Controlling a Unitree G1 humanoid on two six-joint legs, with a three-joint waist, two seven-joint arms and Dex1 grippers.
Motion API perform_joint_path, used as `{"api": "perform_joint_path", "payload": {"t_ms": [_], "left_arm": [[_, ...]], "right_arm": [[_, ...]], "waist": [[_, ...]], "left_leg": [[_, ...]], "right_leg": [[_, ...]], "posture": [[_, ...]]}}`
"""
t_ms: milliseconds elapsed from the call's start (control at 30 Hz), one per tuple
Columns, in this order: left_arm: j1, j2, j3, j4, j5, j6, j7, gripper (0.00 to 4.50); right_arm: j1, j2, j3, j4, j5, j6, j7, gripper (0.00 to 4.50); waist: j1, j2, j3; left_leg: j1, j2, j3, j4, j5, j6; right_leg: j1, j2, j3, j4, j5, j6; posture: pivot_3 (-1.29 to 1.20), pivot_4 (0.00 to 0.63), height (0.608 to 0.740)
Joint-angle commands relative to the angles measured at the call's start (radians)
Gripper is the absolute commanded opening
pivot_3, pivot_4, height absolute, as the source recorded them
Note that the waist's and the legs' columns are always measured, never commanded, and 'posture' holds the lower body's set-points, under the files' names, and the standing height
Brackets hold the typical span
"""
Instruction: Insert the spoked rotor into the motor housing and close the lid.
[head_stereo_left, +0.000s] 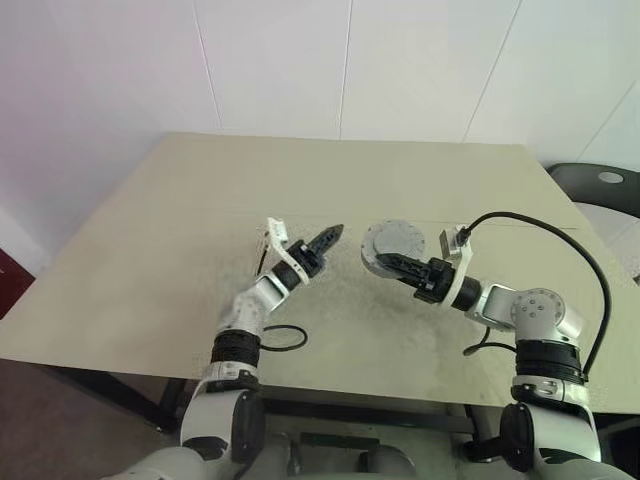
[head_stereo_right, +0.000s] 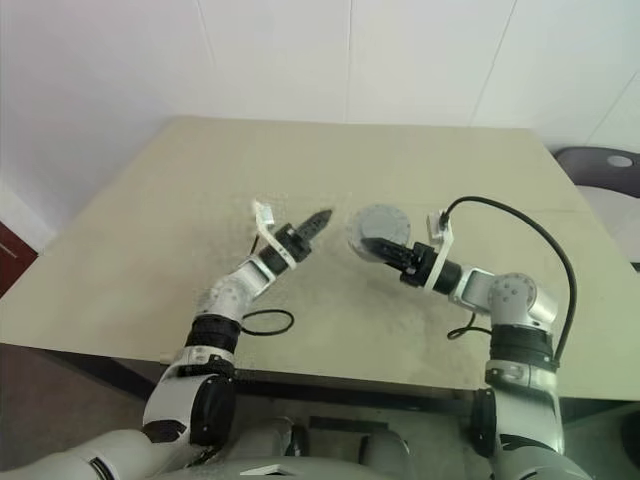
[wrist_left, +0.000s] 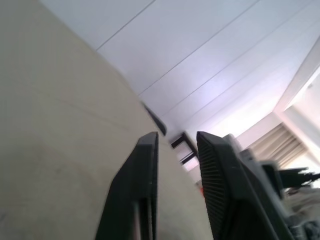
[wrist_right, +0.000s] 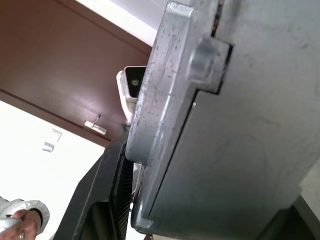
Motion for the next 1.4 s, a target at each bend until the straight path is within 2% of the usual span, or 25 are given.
{"api": "perform_joint_path", "payload": {"t_ms": [33,233,533,767,1233,1267,1333,1400], "left_arm": [[0.026,-0.008,0.002,-0.098,-0.089,0.088,0.008,2.73],[0.060,-0.014,-0.032,-0.127,-0.119,0.185,0.026,4.49],[0.047,-0.005,-0.047,-0.107,-0.141,0.317,0.036,4.49],[0.033,-0.019,-0.049,-0.086,-0.162,0.331,0.002,4.49],[-0.047,-0.009,-0.083,0.114,-0.082,0.307,0.016,4.49],[-0.050,-0.007,-0.082,0.124,-0.079,0.306,0.018,4.10],[-0.053,-0.007,-0.076,0.130,-0.083,0.303,0.017,3.64],[-0.055,-0.008,-0.073,0.118,-0.092,0.305,0.015,3.00]], "right_arm": [[-0.031,0.014,-0.005,-0.033,0.041,-0.031,0.011,2.17],[-0.030,0.018,0.011,-0.026,0.037,-0.047,0.015,2.17],[-0.024,0.028,0.025,-0.057,0.050,-0.046,0.014,2.17],[-0.002,0.037,0.053,-0.084,0.051,-0.041,0.017,2.17],[0.002,0.038,0.065,-0.100,0.049,-0.055,0.002,2.17],[0.003,0.039,0.064,-0.099,0.049,-0.056,-0.001,2.17],[0.005,0.039,0.064,-0.100,0.050,-0.059,-0.004,2.17],[0.007,0.041,0.066,-0.102,0.050,-0.063,-0.008,2.17]], "waist": [[-0.001,0.000,0.000],[0.002,0.000,0.000],[0.000,0.000,0.000],[0.000,0.000,0.000],[0.001,0.000,0.000],[0.001,0.000,0.000],[0.000,0.000,0.000],[-0.001,0.000,0.000]], "left_leg": [[0.000,0.000,0.000,0.000,0.000,0.000],[0.001,0.000,0.000,0.001,0.000,-0.001],[0.001,0.000,0.000,0.000,0.000,-0.001],[0.001,0.000,0.000,0.000,-0.001,-0.002],[0.001,0.000,0.000,0.000,-0.001,-0.003],[0.001,0.000,0.000,0.000,-0.001,-0.003],[0.001,0.000,0.000,0.000,-0.001,-0.003],[0.001,0.000,0.000,-0.001,-0.001,-0.003]], "right_leg": [[0.000,0.000,0.000,0.000,0.000,0.000],[0.001,0.000,0.000,0.001,0.000,0.000],[0.001,0.000,0.000,0.000,0.000,-0.001],[0.001,0.000,0.001,0.000,0.000,-0.001],[0.000,0.000,0.001,0.000,0.000,-0.001],[0.000,0.000,0.001,0.000,0.000,-0.001],[0.000,0.000,0.001,0.000,0.000,-0.001],[0.000,0.000,0.001,0.000,0.000,-0.001]], "posture": [[0.00,0.000,0.740],[0.00,0.000,0.740],[0.00,0.000,0.740],[0.00,0.000,0.740],[0.00,0.000,0.740],[0.00,0.000,0.740],[0.00,0.000,0.740],[0.00,0.000,0.740]]}}
